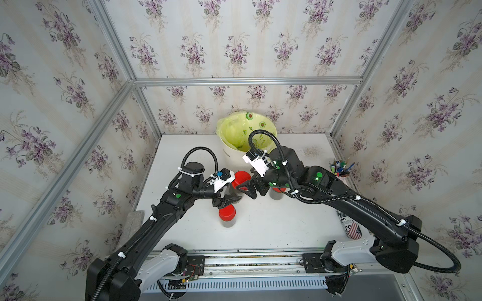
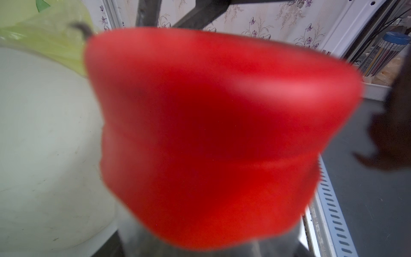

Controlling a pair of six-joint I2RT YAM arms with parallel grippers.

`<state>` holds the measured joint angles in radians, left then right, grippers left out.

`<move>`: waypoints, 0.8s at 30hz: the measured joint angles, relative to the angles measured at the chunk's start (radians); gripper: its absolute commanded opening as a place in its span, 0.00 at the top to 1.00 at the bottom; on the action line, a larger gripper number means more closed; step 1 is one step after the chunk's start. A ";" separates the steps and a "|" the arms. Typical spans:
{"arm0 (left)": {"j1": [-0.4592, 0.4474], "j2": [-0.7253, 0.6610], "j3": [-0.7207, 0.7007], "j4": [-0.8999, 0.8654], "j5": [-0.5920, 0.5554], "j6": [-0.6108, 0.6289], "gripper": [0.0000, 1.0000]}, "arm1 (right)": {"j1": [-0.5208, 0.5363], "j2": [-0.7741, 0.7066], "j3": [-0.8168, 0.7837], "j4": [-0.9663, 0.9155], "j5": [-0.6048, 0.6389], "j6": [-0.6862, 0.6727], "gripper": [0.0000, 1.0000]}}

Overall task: Empty moldy tea leaves from jars
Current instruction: Unscrew the lid from the jar.

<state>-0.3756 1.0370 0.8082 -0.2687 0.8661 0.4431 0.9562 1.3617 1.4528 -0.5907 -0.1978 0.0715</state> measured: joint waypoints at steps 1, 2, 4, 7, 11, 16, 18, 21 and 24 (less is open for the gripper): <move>0.000 0.000 0.000 0.000 0.000 0.000 0.55 | 0.003 0.002 0.000 0.005 0.002 0.000 0.03; 0.000 0.000 0.000 0.000 0.000 0.000 0.55 | 0.005 0.004 0.000 0.011 0.003 0.003 0.04; 0.000 0.000 0.000 0.000 0.000 0.000 0.55 | 0.005 0.006 0.000 0.022 0.013 0.007 0.04; 0.000 0.000 0.000 0.000 0.000 0.000 0.55 | 0.005 0.011 0.000 0.031 0.021 0.010 0.05; 0.000 0.000 0.000 0.000 0.000 0.000 0.55 | 0.005 0.019 0.000 0.033 0.022 0.010 0.09; 0.000 0.000 0.000 0.000 0.000 0.000 0.55 | 0.006 0.032 0.000 0.033 0.022 0.010 0.14; 0.000 0.000 0.000 0.000 0.000 0.000 0.55 | 0.006 0.035 0.000 0.033 0.022 0.009 0.17; 0.000 0.000 0.000 0.000 -0.001 0.000 0.55 | 0.006 0.038 0.000 0.033 0.021 0.007 0.22; 0.000 0.000 0.000 0.000 -0.002 0.000 0.55 | 0.007 0.038 0.001 0.034 0.016 0.006 0.26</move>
<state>-0.3756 1.0374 0.8082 -0.2691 0.8646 0.4431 0.9630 1.3998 1.4536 -0.5571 -0.1814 0.0776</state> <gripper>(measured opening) 0.715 0.746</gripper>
